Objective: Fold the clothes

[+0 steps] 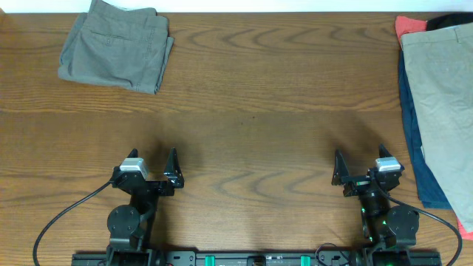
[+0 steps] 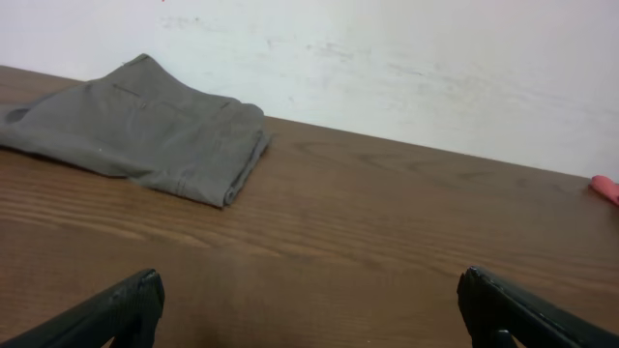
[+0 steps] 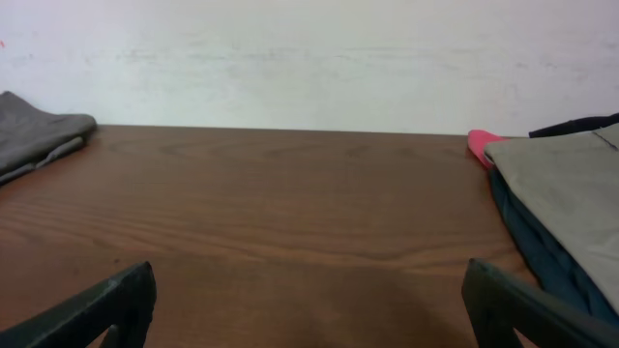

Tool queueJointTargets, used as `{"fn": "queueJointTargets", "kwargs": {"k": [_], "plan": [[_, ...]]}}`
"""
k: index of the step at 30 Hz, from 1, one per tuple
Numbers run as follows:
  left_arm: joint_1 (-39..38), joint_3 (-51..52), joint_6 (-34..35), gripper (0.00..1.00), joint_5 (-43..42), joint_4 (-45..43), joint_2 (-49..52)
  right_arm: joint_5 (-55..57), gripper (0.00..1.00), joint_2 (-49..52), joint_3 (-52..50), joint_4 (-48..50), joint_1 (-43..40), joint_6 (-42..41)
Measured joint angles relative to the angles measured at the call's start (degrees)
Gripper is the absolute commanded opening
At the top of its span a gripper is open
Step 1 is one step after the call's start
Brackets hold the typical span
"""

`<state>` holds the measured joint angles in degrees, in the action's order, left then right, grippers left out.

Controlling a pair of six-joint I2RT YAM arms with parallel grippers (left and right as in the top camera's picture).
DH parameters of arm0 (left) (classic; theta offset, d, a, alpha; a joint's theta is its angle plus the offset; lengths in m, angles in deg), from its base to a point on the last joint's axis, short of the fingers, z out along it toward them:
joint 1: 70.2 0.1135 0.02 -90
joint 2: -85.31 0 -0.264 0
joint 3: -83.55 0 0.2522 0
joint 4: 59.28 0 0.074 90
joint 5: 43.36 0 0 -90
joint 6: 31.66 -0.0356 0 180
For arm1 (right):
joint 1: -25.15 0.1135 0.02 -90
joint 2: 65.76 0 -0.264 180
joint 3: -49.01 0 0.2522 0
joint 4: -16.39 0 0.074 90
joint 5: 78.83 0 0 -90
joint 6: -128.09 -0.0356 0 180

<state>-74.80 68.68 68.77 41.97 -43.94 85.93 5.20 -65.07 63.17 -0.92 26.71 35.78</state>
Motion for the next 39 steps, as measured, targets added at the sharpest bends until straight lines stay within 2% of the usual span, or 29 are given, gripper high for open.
{"fn": "queueJointTargets", "kwargs": {"k": [5, 10, 39], "plan": [[-0.02, -0.04, -0.17, 0.98, 8.17, -0.44, 0.0, -6.27, 0.99, 0.0, 0.0, 0.7, -0.28, 5.57], [-0.02, -0.2, -0.2, 0.98, 11.37, -0.44, 0.0, -8.66, 0.99, 0.0, 0.0, 0.81, -0.28, 7.65], [-0.02, -0.26, -0.2, 0.98, 12.83, -0.39, 0.0, -9.73, 0.99, 0.0, 0.0, 0.83, -0.28, 8.83]]}}
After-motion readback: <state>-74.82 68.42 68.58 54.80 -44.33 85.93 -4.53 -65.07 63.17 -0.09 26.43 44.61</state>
